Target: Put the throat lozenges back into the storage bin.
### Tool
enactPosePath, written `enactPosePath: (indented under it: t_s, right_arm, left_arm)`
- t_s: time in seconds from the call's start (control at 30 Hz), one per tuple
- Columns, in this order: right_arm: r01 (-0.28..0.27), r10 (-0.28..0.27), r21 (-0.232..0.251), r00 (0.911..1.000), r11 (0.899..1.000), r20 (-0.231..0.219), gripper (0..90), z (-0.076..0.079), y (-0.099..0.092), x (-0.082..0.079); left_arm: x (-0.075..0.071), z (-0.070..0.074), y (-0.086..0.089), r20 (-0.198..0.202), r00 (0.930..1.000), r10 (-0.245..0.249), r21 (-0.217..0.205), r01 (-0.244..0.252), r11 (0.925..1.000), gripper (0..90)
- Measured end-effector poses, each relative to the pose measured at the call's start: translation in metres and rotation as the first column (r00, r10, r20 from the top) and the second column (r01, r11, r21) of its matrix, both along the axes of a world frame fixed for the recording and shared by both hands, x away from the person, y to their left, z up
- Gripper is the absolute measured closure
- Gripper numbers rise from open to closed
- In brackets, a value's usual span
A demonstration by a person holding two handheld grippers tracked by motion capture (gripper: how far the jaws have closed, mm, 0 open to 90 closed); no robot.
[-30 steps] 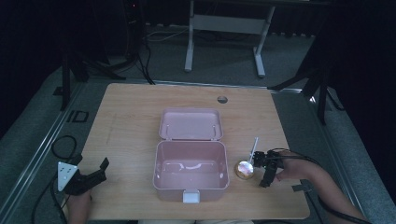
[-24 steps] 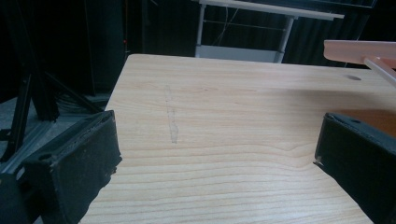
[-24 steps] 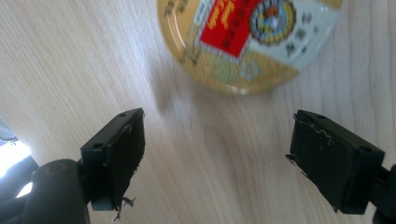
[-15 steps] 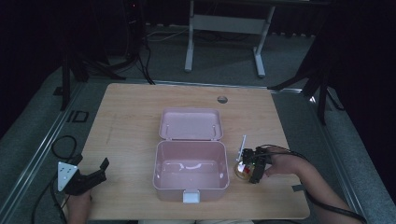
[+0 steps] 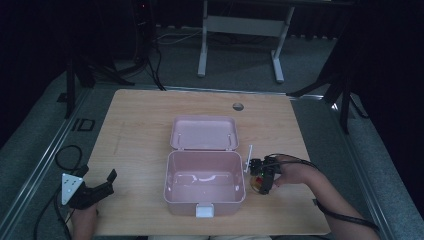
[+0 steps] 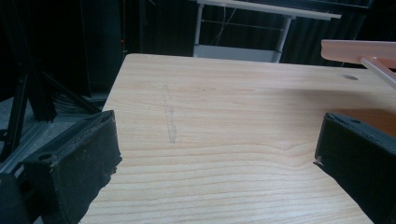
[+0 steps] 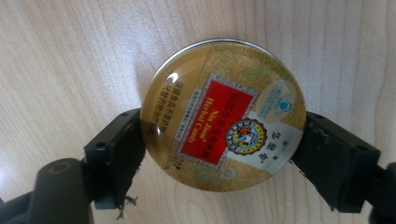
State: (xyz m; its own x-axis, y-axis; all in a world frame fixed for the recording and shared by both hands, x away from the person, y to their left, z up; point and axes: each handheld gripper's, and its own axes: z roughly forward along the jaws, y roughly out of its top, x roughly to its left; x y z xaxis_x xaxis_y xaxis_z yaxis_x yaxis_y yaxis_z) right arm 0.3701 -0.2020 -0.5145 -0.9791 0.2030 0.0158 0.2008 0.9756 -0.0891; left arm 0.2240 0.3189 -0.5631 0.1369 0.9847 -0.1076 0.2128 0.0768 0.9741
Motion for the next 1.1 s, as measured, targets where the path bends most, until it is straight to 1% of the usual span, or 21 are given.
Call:
enactPosePath:
  t_s: [0.1, 0.17, 0.2, 0.27, 0.3, 0.4, 0.43, 0.5, 0.53, 0.6, 0.63, 0.67, 0.73, 0.77, 0.8, 0.83, 0.87, 0.9, 1.0, 1.03, 1.1]
  right_arm:
    - [-0.020, 0.020, -0.012, 0.9998, 1.000, 0.007, 20.0, 0.001, 0.001, 0.000]
    - [-0.018, 0.019, -0.025, 0.9997, 1.000, 0.015, 20.0, 0.002, 0.001, -0.001]
    - [-0.009, 0.009, -0.026, 0.9999, 1.000, 0.006, 20.1, 0.003, 0.001, -0.001]
    - [-0.028, 0.028, -0.035, 0.9996, 0.999, 0.005, 20.1, 0.006, -0.001, -0.001]
    - [-0.019, 0.019, -0.032, 0.9998, 0.999, -0.001, 20.1, 0.008, -0.002, -0.002]
    - [-0.019, 0.019, -0.024, 0.9997, 1.000, -0.016, 20.1, 0.016, -0.005, -0.005]
    - [-0.019, 0.019, -0.024, 0.9997, 1.000, -0.016, 20.1, 0.016, -0.005, -0.005]
    - [-0.022, 0.021, -0.025, 0.9994, 0.999, -0.028, 20.1, 0.025, -0.008, -0.007]
    - [-0.022, 0.021, -0.025, 0.9994, 0.999, -0.028, 20.1, 0.025, -0.008, -0.007]
    - [-0.021, 0.020, -0.034, 0.9992, 0.999, -0.034, 20.2, 0.036, -0.011, -0.009]
    - [-0.021, 0.020, -0.034, 0.9992, 0.999, -0.034, 20.2, 0.036, -0.011, -0.009]
    - [-0.017, 0.016, -0.032, 0.9991, 0.999, -0.039, 20.2, 0.046, -0.012, -0.011]
    - [-0.021, 0.020, -0.025, 0.9989, 0.999, -0.042, 20.2, 0.055, -0.012, -0.013]
    - [-0.021, 0.020, -0.025, 0.9989, 0.999, -0.042, 20.2, 0.055, -0.012, -0.013]
    - [-0.027, 0.026, -0.014, 0.9989, 1.000, -0.039, 20.2, 0.066, -0.011, -0.015]
    - [-0.027, 0.026, -0.014, 0.9989, 1.000, -0.039, 20.2, 0.066, -0.011, -0.015]
    - [-0.035, 0.035, -0.011, 0.9989, 0.999, -0.029, 20.2, 0.076, -0.010, -0.017]
    - [-0.038, 0.038, -0.009, 0.9990, 0.999, -0.025, 20.2, 0.081, -0.010, -0.017]
    - [-0.044, 0.044, -0.010, 0.9988, 0.999, -0.020, 20.3, 0.091, -0.008, -0.018]
    - [-0.047, 0.047, -0.013, 0.9988, 0.999, -0.017, 20.2, 0.101, -0.007, -0.019]
    - [-0.051, 0.050, -0.013, 0.9986, 0.999, -0.014, 20.2, 0.105, -0.006, -0.020]
  left_arm:
    - [0.000, 0.000, 0.000, 0.000, 1.0000, 0.000, 0.000, 0.000, 1.0000, 0.3]
    - [0.000, 0.000, 0.000, -0.001, 1.0000, 0.001, 0.000, -0.001, 1.0000, 0.3]
    - [0.000, 0.000, 0.000, -0.001, 1.0000, 0.000, 0.000, 0.000, 1.0000, 0.3]
    - [0.000, 0.000, 0.000, -0.001, 1.0000, 0.000, 0.001, 0.000, 1.0000, 0.3]
    - [0.000, 0.000, 0.000, -0.001, 1.0000, 0.000, 0.001, 0.000, 1.0000, 0.3]
    - [0.000, 0.000, 0.000, -0.001, 1.0000, 0.001, 0.000, -0.001, 1.0000, 0.3]
    - [0.000, 0.000, 0.000, -0.001, 1.0000, 0.001, 0.000, -0.001, 1.0000, 0.3]
    - [0.000, 0.000, 0.000, -0.001, 1.0000, 0.001, 0.000, -0.001, 1.0000, 0.3]
    - [0.000, 0.000, 0.000, -0.001, 1.0000, 0.001, 0.000, -0.001, 1.0000, 0.3]
    - [0.000, 0.000, 0.000, -0.002, 1.0000, 0.002, 0.001, -0.002, 1.0000, 0.3]
    - [0.000, 0.000, 0.000, -0.002, 1.0000, 0.002, 0.001, -0.002, 1.0000, 0.3]
    - [0.000, 0.000, 0.000, -0.002, 1.0000, 0.003, 0.001, -0.003, 1.0000, 0.3]
    - [0.000, 0.000, 0.000, -0.002, 1.0000, 0.003, 0.001, -0.003, 1.0000, 0.3]
    - [0.000, 0.000, 0.000, -0.002, 1.0000, 0.003, 0.001, -0.003, 1.0000, 0.3]
    - [0.000, 0.000, 0.000, -0.003, 1.0000, 0.003, 0.001, -0.003, 1.0000, 0.3]
    - [0.000, 0.000, 0.000, -0.003, 1.0000, 0.003, 0.001, -0.003, 1.0000, 0.3]
    - [0.000, 0.000, 0.000, -0.003, 1.0000, 0.003, 0.000, -0.003, 1.0000, 0.3]
    - [0.000, 0.000, 0.000, -0.004, 1.0000, 0.003, 0.001, -0.003, 1.0000, 0.3]
    - [0.000, 0.000, 0.000, -0.004, 1.0000, 0.002, 0.000, -0.002, 1.0000, 0.3]
    - [0.000, 0.000, 0.000, -0.004, 1.0000, 0.001, 0.001, -0.001, 1.0000, 0.3]
    - [0.000, 0.000, 0.000, -0.004, 1.0000, 0.002, 0.000, -0.002, 1.0000, 0.3]
